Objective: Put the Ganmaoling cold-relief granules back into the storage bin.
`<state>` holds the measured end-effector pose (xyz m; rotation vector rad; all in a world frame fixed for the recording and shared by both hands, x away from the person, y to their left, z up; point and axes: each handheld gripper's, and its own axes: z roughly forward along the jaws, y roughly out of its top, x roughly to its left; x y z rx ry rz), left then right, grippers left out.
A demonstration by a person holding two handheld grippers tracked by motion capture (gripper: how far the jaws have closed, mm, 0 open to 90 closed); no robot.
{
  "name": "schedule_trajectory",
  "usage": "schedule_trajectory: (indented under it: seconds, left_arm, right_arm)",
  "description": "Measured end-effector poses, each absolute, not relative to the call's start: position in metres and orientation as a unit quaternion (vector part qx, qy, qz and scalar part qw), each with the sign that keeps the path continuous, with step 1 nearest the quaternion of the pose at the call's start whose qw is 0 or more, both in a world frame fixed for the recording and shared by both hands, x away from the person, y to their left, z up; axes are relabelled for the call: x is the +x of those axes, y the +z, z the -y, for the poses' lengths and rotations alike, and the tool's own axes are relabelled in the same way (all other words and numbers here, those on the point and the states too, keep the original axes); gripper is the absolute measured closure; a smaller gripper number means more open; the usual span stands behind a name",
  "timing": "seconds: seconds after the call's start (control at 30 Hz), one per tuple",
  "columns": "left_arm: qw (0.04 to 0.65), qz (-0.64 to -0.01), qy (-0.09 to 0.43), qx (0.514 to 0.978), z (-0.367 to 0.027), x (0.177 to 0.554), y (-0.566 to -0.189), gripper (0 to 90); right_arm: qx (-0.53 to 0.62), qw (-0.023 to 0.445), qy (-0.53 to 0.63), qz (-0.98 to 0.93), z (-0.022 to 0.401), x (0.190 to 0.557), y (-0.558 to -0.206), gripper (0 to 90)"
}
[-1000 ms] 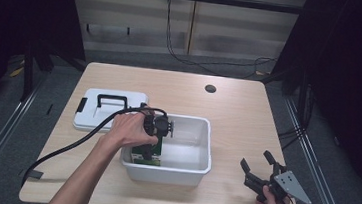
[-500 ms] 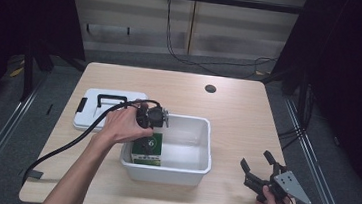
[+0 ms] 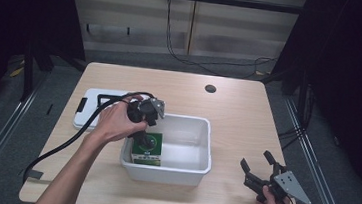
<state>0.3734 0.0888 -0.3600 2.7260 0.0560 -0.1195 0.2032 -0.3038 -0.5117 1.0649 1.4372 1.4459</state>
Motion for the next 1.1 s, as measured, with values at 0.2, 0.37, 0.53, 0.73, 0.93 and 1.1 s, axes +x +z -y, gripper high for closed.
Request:
schedule_trajectory:
  seconds: [0.2,0.37,0.53,0.73,0.93,1.1]
  left_arm:
    - [0.245,-0.041,-0.041,0.968,-0.101,0.366,-0.345,15.4]
    - [0.283,-0.049,-0.03,0.957,-0.123,0.362,-0.338,15.7]
    - [0.328,-0.081,-0.015,0.941,-0.148,0.357,-0.332,15.8]
    - [0.351,-0.1,0.005,0.931,-0.17,0.351,-0.331,15.9]
    - [0.369,-0.131,0.008,0.92,-0.195,0.342,-0.337,16.3]
    - [0.409,-0.175,0.044,0.895,-0.22,0.327,-0.343,16.2]
  right_arm:
    - [0.422,0.409,0.574,-0.571,0.304,0.203,-0.512,12.3]
    - [0.422,0.409,0.573,-0.57,0.304,0.203,-0.512,12.4]
    - [0.422,0.41,0.574,-0.569,0.304,0.203,-0.512,12.4]
    - [0.423,0.41,0.574,-0.569,0.304,0.203,-0.512,12.4]
    - [0.423,0.41,0.573,-0.569,0.304,0.203,-0.512,12.4]
    - [0.423,0.41,0.573,-0.569,0.304,0.203,-0.512,12.3]
